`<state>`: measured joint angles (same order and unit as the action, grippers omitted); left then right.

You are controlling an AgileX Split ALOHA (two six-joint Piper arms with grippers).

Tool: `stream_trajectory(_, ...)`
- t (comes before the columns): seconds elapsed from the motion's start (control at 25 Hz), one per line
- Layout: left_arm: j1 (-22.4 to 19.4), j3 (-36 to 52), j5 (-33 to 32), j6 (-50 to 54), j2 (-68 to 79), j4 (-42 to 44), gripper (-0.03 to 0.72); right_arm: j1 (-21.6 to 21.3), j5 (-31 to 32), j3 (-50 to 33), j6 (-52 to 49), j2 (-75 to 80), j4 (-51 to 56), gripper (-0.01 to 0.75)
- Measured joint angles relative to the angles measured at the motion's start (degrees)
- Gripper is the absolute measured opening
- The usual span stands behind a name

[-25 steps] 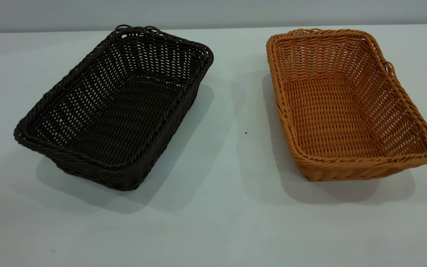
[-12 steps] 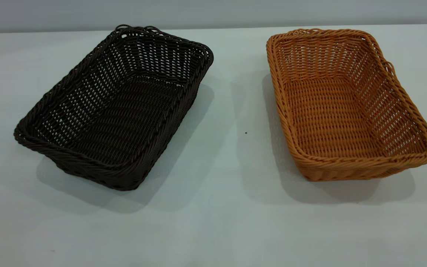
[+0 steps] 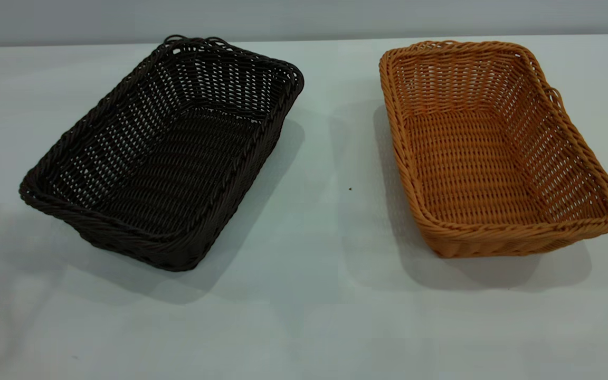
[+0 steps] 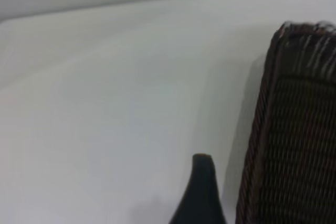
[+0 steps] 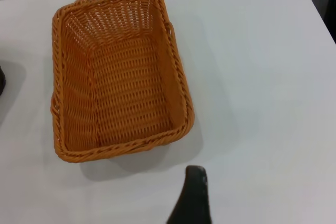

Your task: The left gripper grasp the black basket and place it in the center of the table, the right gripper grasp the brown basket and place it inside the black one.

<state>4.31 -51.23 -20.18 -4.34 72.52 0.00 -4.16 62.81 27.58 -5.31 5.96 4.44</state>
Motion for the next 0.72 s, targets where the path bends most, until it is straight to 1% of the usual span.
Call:
stream_trajectory(0.08, 2.07, -3.09, 0.52, -0.27, 5.55, 0.0, 0.573, 0.0, -0.12, 0.0, -0.13, 0.0, 0.11, 0.594)
stream_trajectory(0.2, 3.86, -7.02, 1.7, -0.52, 13.66, 0.0, 0.573, 0.0, -0.78, 0.0, -0.58, 0.0, 0.24, 0.593)
stream_trajectory(0.32, 4.0, -10.03, 2.07, -0.85, 22.0, 0.0, 0.573, 0.0, -0.88, 0.0, -1.65, 0.0, 0.24, 0.593)
stream_trajectory(0.56, 4.0, -13.48, 4.06, -2.35, 33.2, 0.0, 0.573, 0.0, -1.48, 0.16, -5.36, 2.14, 0.24, 0.593)
stream_trajectory(0.72, 4.0, -14.99, 5.97, -4.9, 38.82, 0.0, 0.573, 0.0, -4.05, 0.23, -6.27, 8.03, 0.24, 0.593)
